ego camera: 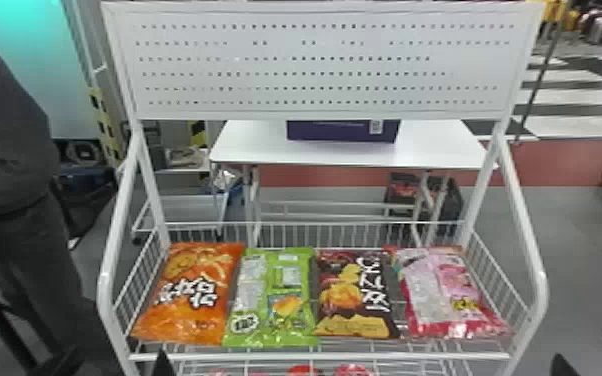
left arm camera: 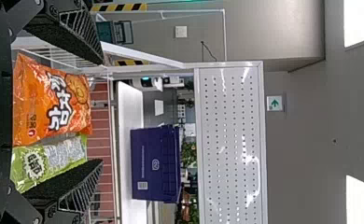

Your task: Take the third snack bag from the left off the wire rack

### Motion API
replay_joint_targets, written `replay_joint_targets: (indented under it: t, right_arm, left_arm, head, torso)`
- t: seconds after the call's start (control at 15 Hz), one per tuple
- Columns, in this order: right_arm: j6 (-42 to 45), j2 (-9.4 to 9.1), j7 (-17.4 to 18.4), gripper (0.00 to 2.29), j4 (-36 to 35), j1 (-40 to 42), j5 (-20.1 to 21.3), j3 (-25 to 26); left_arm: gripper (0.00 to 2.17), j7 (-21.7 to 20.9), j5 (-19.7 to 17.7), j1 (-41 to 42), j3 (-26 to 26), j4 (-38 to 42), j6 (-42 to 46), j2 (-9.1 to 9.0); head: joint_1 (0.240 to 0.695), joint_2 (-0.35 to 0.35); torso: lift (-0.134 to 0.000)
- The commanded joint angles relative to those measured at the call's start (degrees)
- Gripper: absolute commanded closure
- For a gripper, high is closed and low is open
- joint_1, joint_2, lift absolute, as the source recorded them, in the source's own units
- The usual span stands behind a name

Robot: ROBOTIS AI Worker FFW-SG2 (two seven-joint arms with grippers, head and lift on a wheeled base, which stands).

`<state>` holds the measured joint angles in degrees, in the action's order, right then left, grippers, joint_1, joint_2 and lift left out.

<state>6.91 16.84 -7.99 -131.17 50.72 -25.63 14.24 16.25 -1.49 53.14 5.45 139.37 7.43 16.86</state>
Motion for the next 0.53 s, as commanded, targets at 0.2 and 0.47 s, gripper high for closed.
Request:
replay_joint_targets:
  t: [0.2,0.47]
  right_arm:
    - [-0.01,-0.14,0.00,0.15,0.21,-0.27,-0.30,0.00]
    - [-0.01,-0.06,0.00,0.15,0.48,-0.54,-0.47,0.00]
  left_arm:
    - [0.14,-0.08,0.00,-0.41,0.00,-0.15,-0.18,0.01]
    - [0.14,-0.08,-0.09,-0.58,0.00,-0.15,-0.53,0.01]
  head:
    - [0.499,0.000]
    - [0.499,0.000]
  torso:
    - [0.000]
    - [0.000]
